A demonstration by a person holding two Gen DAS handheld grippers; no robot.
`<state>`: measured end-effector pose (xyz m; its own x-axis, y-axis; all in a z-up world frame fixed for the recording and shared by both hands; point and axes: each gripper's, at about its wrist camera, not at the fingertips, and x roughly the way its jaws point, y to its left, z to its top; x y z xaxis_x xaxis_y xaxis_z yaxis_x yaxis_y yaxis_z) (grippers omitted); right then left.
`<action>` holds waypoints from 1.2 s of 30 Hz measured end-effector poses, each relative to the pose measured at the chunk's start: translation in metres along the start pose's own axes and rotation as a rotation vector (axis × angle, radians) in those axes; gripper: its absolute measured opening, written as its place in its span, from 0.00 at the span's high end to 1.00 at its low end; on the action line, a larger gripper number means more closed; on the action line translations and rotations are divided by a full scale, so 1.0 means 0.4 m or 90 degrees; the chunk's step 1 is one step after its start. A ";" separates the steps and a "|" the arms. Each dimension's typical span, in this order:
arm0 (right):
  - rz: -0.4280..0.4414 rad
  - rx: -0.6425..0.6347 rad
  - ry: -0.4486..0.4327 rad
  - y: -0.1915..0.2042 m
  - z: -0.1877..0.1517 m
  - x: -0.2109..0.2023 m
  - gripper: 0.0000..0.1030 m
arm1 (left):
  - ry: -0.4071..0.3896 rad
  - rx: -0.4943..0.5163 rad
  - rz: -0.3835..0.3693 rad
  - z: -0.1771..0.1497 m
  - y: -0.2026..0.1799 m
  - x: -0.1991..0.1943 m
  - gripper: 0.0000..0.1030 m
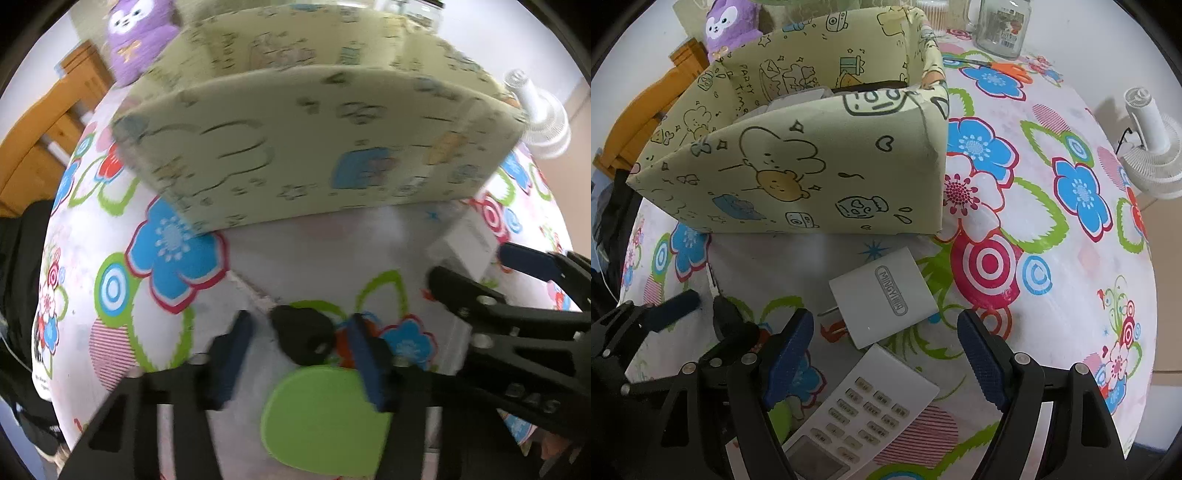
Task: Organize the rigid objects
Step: 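Close the left gripper on the black key fob while the right tool approaches the white charger, then lift the black key fob with the left tool while the right gripper closes on the white charger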
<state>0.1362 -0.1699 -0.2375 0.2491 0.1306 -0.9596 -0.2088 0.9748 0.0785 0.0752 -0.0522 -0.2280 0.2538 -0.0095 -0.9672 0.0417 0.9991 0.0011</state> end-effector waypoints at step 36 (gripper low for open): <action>-0.005 -0.007 -0.011 0.036 0.067 0.059 0.39 | 0.003 -0.052 -0.012 0.036 0.046 0.009 0.66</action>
<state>0.1644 -0.1480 -0.2518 0.2667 0.1255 -0.9556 -0.2166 0.9739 0.0674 0.0908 -0.0346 -0.2280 0.2486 -0.0285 -0.9682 -0.0318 0.9988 -0.0375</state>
